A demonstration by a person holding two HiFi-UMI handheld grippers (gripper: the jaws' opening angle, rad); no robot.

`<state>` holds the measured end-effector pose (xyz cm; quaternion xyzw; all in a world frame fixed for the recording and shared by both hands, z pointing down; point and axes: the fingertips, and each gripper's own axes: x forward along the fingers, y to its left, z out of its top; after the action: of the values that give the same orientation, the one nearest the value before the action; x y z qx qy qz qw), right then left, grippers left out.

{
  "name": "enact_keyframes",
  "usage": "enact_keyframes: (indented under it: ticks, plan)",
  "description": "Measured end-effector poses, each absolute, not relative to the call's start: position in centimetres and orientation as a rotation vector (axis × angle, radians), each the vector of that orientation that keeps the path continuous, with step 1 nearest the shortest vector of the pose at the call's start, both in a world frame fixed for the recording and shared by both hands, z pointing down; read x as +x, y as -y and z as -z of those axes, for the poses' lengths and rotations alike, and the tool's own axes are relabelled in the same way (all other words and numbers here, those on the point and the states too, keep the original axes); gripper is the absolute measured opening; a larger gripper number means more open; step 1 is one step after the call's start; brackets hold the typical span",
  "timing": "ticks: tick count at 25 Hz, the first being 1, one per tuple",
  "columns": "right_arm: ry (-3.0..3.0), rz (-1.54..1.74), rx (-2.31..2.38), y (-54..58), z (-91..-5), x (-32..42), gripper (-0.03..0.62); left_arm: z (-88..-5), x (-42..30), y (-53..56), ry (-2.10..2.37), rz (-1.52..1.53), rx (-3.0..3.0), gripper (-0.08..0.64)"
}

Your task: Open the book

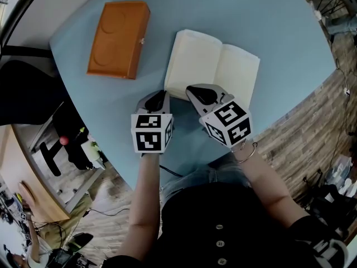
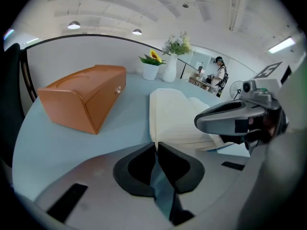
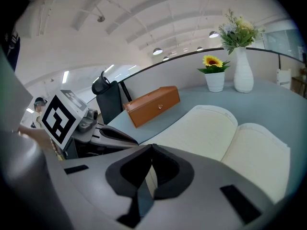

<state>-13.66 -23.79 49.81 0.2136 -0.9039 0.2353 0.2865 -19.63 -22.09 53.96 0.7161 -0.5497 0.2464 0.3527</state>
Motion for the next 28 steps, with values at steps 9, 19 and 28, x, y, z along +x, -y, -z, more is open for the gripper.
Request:
enact_keyframes:
  ticks: [9,19,28]
  plan:
    - [2.4,-0.632,0.568,23.2,-50.2,-13.3,0.002,-54.5,-19.6,22.1,1.427,-0.687,1.85,0.025]
    - [2.401,-0.623,0.599,23.0,-49.7,-12.2,0.002,-54.2,-19.7,22.0,1.45,-0.728,1.874,0.037]
    - [2.413,-0.608,0.678,23.0,-48.4,-10.4,0.002,-52.2,-18.3,21.8,1.433,-0.695,1.931,0.075]
